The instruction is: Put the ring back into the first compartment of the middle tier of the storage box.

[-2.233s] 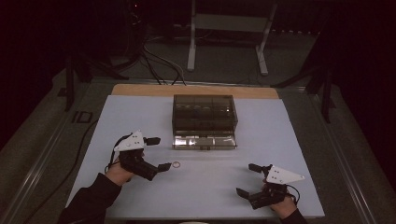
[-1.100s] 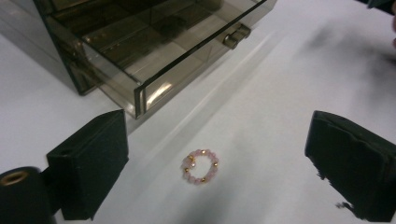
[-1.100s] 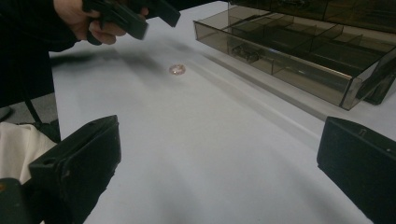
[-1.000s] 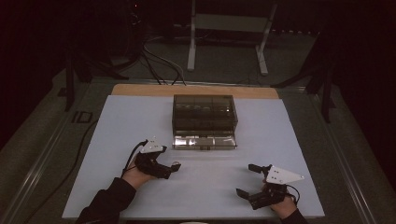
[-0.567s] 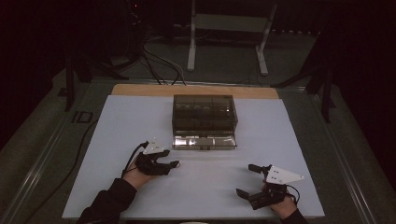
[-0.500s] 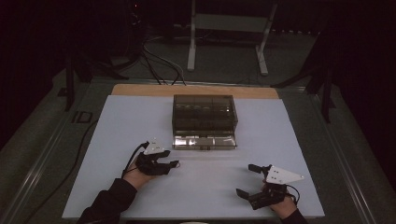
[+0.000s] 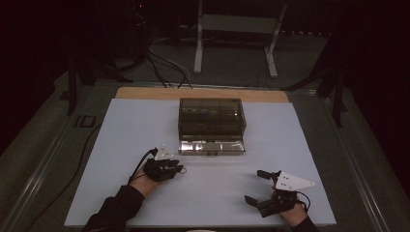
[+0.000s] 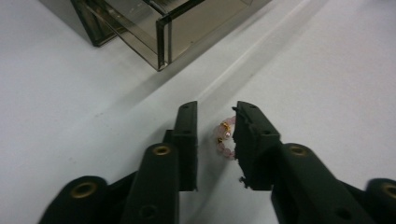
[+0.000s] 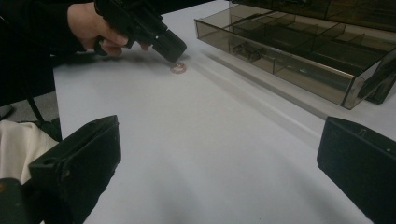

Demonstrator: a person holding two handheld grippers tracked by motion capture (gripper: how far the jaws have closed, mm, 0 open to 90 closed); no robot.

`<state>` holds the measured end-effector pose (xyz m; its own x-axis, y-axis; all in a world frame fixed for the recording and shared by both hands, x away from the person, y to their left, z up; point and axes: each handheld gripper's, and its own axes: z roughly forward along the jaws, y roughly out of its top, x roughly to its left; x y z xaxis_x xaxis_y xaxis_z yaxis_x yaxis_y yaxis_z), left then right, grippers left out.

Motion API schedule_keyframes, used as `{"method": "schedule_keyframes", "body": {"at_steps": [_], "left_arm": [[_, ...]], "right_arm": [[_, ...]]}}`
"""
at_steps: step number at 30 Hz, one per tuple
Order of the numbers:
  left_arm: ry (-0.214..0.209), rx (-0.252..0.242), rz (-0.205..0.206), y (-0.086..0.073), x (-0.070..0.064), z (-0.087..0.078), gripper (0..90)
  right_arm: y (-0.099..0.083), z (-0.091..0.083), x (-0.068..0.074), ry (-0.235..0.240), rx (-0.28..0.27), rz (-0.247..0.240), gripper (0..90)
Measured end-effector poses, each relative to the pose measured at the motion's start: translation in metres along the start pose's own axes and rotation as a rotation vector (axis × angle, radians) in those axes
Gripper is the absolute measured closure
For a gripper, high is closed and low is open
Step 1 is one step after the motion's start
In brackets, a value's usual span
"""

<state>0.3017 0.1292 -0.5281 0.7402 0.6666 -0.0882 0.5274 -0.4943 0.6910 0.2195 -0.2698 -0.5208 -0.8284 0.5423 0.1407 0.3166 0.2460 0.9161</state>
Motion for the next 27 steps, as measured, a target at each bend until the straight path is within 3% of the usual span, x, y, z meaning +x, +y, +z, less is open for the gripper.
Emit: {"method": "schedule_keyframes", "body": {"at_steps": [11,21,23,27], "left_arm": [[-0.006,0.024,-0.010,0.0011,-0.0001,0.0080,81.1],[0.020,0.052,0.014,0.0033,-0.0042,0.0089,87.9],[0.017,0.055,0.004,0.0034,-0.0040,0.0089,88.2],[0.034,0.070,0.027,0.0055,-0.0064,0.0092,88.9]], "right_arm": [[0.0001,-0.0001,0.0000,-0.001,0.000,-0.002,0.0],[-0.0001,0.0003,0.0001,-0.001,0.002,-0.003,0.0],[-0.0002,0.0004,0.0001,-0.001,0.004,-0.003,0.0],[-0.0002,0.0007,0.0001,-0.001,0.005,-0.002,0.0]]}}
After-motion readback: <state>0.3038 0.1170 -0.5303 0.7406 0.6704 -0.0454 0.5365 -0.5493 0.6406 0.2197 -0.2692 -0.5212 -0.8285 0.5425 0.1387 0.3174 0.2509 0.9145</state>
